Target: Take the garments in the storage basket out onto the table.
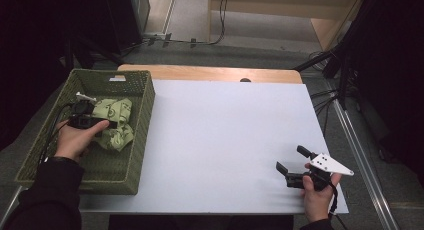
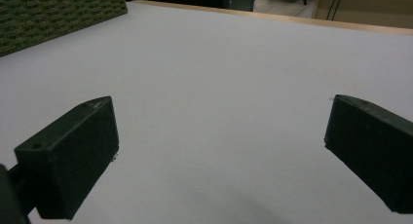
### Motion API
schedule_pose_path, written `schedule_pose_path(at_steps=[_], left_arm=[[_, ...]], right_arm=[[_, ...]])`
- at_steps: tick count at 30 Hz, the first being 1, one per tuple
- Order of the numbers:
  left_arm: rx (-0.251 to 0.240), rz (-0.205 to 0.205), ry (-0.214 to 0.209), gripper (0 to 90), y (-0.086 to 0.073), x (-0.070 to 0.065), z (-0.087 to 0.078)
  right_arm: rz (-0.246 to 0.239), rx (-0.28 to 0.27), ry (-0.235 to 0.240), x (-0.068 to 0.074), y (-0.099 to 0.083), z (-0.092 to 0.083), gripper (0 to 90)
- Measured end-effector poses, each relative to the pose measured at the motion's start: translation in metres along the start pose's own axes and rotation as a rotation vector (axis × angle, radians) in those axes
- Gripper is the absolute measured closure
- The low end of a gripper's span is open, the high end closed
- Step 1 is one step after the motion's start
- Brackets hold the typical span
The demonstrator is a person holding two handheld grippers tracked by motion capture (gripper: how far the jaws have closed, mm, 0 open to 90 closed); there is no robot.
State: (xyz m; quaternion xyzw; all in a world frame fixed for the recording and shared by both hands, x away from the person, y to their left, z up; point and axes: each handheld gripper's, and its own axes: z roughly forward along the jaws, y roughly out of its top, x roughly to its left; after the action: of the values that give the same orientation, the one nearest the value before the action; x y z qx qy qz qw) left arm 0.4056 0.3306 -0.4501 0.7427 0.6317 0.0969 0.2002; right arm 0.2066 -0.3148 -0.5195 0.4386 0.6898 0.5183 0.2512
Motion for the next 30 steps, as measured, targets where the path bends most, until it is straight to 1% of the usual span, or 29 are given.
schedule_pose_path(at_steps=[1,2,3,4,5,7,9,12,13,15,17,19,20,21,22,23,24,25,26,27,28,29,30], left_arm=[[0.016,0.003,0.027,0.0,0.000,0.000,0.002],[0.031,-0.016,0.048,0.0,0.000,0.002,0.003],[0.031,-0.016,0.048,0.0,0.000,0.002,0.003],[0.038,-0.031,0.054,0.0,0.002,0.004,0.006],[0.038,-0.031,0.054,0.0,0.002,0.004,0.006],[0.049,-0.054,0.029,0.0,0.003,0.005,0.012],[0.065,-0.081,-0.010,0.0,0.004,0.006,0.018],[0.067,-0.073,-0.014,0.0,0.004,0.006,0.019],[0.067,-0.061,-0.013,0.0,0.003,0.005,0.019],[0.082,-0.047,-0.012,0.0,0.003,0.003,0.019],[0.101,-0.016,-0.027,0.3,0.002,-0.001,0.020],[0.107,0.006,-0.011,6.0,0.002,-0.003,0.019],[0.108,0.017,-0.011,6.0,0.002,-0.003,0.017],[0.104,0.034,-0.012,10.1,0.002,-0.003,0.015],[0.101,0.045,-0.023,15.4,0.002,-0.004,0.014],[0.090,0.055,-0.066,25.3,0.002,-0.006,0.012],[0.083,0.083,-0.074,34.8,0.001,-0.009,0.011],[0.079,0.102,-0.081,41.1,0.001,-0.010,0.009],[0.069,0.139,-0.064,45.5,0.001,-0.013,0.007],[0.048,0.154,-0.032,49.4,0.002,-0.015,0.004],[0.021,0.164,0.021,52.3,0.002,-0.016,0.000],[-0.002,0.172,0.090,53.6,0.003,-0.017,-0.003],[-0.017,0.176,0.130,54.2,0.003,-0.018,-0.005]], right_arm=[[0.001,0.000,0.001,0.000,0.000,0.000,0.0],[0.000,0.000,0.001,0.000,0.000,0.000,0.0],[0.002,0.001,0.002,0.000,0.000,0.000,0.0],[0.001,0.002,0.001,0.000,0.000,0.000,0.0],[0.001,0.002,0.001,0.000,0.000,0.000,0.0],[0.000,0.003,0.000,0.001,0.000,0.000,0.0],[0.000,0.005,-0.001,0.001,0.000,0.001,0.0],[-0.006,0.005,0.000,0.001,0.000,0.001,0.0],[-0.006,0.006,0.000,0.001,0.000,0.001,0.0],[-0.008,0.007,-0.002,0.001,0.000,0.001,0.0],[-0.009,0.009,-0.003,0.002,0.000,0.001,0.0],[-0.010,0.010,-0.003,0.002,0.000,0.002,0.0],[-0.010,0.010,-0.003,0.002,0.000,0.002,0.0],[-0.010,0.011,-0.005,0.002,0.000,0.002,0.0],[-0.011,0.010,-0.003,0.002,0.000,0.002,0.0],[-0.011,0.012,-0.005,0.002,0.000,0.002,0.0],[-0.011,0.010,-0.003,0.002,0.000,0.002,0.0],[-0.012,0.013,-0.006,0.002,0.000,0.002,0.0],[-0.011,0.012,-0.004,0.002,0.000,0.002,0.0],[-0.012,0.012,-0.006,0.002,0.000,0.002,0.0],[-0.009,0.011,-0.004,0.002,0.000,0.002,0.0],[-0.009,0.010,-0.004,0.001,0.000,0.001,0.0],[-0.006,0.007,-0.003,0.001,0.000,0.001,0.0]])
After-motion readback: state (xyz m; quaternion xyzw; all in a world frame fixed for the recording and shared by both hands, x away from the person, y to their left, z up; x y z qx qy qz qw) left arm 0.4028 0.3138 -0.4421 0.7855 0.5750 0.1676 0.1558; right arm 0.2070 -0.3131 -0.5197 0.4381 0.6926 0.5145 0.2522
